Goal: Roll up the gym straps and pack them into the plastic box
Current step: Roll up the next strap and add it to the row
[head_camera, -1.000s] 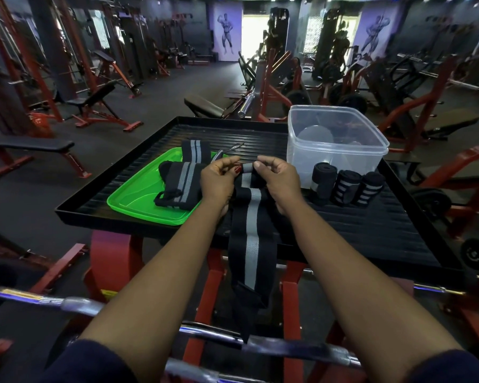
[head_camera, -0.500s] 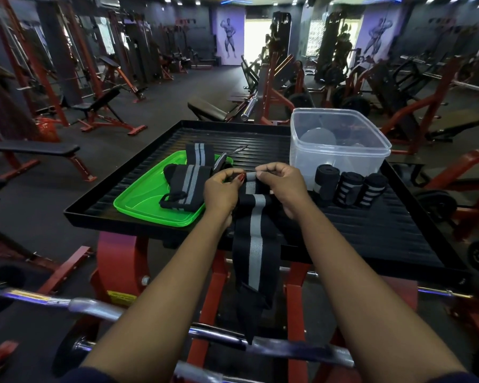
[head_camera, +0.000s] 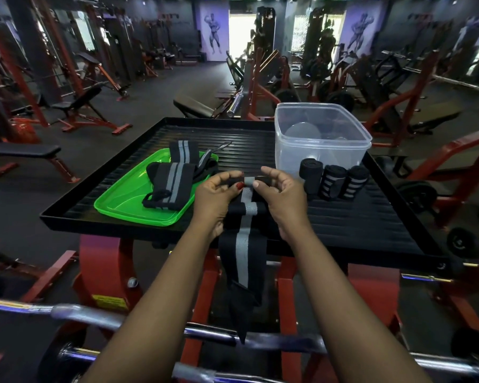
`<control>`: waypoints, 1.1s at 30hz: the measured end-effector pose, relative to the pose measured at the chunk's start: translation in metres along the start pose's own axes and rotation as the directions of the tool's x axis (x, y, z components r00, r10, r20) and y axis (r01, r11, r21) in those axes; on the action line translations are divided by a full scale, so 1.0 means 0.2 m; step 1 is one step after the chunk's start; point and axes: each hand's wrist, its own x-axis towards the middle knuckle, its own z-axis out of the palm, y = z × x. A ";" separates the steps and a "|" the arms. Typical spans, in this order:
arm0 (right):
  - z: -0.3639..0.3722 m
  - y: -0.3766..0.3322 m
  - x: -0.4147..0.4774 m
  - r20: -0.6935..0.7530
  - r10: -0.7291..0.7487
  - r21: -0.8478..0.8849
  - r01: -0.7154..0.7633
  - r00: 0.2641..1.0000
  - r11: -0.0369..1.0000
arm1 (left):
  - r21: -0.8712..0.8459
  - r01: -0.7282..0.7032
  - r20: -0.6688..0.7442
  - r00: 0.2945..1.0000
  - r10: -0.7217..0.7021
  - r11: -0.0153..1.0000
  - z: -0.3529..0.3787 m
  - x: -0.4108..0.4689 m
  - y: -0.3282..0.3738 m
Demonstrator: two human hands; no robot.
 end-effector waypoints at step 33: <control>-0.02 -0.06 -0.03 0.049 0.117 0.230 -0.125 0.992 0.965 | -0.046 -0.060 0.015 0.998 0.061 0.997 -0.02 -0.02 0.00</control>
